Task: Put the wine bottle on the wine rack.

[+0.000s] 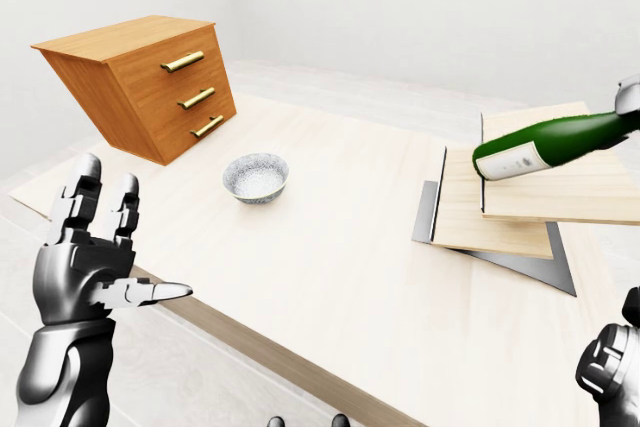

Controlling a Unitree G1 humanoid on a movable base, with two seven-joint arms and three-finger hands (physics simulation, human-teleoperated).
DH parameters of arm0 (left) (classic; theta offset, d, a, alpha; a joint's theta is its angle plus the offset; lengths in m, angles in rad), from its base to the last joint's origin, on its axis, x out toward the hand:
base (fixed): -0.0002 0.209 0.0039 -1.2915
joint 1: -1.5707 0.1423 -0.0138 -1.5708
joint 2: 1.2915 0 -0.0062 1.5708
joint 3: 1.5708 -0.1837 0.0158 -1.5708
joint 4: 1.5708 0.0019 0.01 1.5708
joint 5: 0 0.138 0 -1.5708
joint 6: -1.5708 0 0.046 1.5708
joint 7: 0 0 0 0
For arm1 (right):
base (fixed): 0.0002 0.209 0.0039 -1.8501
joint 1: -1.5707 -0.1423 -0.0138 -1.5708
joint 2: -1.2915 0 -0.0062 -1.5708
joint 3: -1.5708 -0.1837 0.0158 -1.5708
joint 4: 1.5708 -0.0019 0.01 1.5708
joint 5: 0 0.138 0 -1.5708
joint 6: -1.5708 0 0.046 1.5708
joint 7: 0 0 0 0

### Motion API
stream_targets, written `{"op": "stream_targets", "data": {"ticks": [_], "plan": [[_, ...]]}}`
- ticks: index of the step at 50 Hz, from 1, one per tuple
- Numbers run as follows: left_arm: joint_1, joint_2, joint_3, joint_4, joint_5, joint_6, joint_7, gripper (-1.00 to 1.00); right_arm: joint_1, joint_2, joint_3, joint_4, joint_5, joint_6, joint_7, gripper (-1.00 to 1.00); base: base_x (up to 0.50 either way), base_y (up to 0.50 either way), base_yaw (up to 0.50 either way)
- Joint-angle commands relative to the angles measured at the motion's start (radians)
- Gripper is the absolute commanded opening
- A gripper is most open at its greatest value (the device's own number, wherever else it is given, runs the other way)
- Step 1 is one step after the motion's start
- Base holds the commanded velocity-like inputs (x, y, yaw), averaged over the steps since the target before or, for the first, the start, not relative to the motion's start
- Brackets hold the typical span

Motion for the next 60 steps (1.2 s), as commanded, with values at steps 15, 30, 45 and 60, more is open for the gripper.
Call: {"op": "stream_targets", "data": {"ticks": [15,30,45,60], "plan": [[-0.005,0.003,0.001,0.001,0.001,0.000,-0.001,1.00,-0.159,0.002,0.074,0.315,-0.149,0.000,-0.008,-1.00,0.00,0.00,0.00],[-0.007,0.001,-0.003,-0.026,0.000,0.000,0.009,1.00,-0.139,0.008,0.064,0.396,-0.186,0.000,-0.021,-1.00,0.00,0.00,0.00],[-0.009,0.001,0.003,-0.032,-0.005,0.000,0.010,1.00,-0.076,-0.007,0.051,0.417,-0.209,0.000,-0.008,-1.00,0.00,0.00,0.00],[-0.009,0.001,0.001,-0.043,-0.006,0.000,0.014,1.00,-0.034,-0.015,0.027,0.429,-0.201,0.000,-0.008,-1.00,0.00,0.00,0.00]]}}
